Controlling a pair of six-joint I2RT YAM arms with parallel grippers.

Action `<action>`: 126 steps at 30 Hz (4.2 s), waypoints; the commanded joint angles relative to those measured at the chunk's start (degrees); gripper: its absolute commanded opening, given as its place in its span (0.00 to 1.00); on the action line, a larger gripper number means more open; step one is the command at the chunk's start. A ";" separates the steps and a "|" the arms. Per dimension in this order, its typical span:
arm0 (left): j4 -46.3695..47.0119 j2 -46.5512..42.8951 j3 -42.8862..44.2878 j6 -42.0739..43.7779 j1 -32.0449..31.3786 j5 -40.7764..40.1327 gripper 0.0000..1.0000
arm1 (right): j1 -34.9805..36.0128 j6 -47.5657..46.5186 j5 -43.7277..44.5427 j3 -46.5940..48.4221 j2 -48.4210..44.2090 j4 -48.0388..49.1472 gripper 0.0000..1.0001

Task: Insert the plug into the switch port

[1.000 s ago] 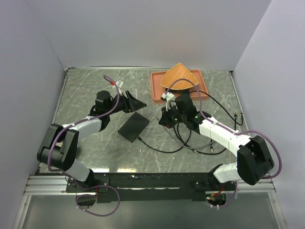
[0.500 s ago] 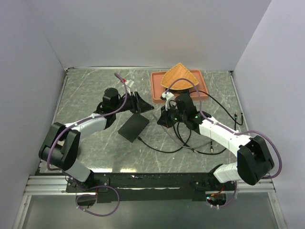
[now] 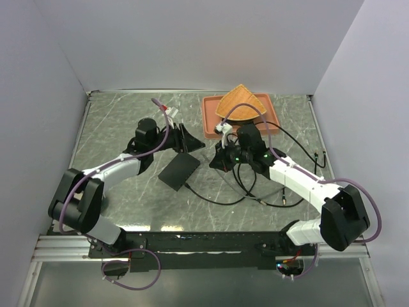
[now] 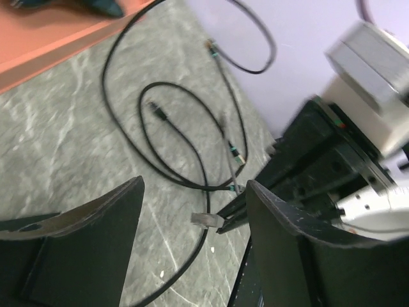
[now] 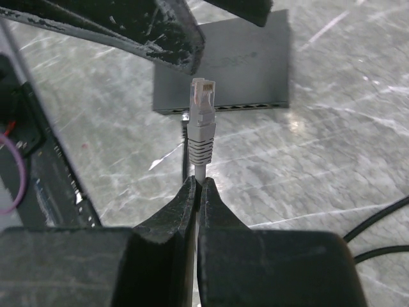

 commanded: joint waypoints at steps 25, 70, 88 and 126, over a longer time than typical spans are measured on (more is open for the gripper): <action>11.62 -5.92 -0.88 2.24 -5.17 7.62 0.01 | -3.48 0.45 -10.97 4.09 -7.21 0.12 0.14; -3.16 -21.98 -1.83 -0.40 -6.84 -21.64 0.69 | 7.24 -3.93 18.24 10.85 -4.75 -0.76 0.00; 3.52 -26.74 -6.41 10.41 -6.84 -4.44 0.81 | -3.92 -9.47 -35.66 14.19 -4.05 -7.62 0.00; -7.11 -20.86 3.43 1.72 -12.29 -22.96 0.01 | -3.84 -2.27 -3.76 9.36 -15.02 -2.17 0.99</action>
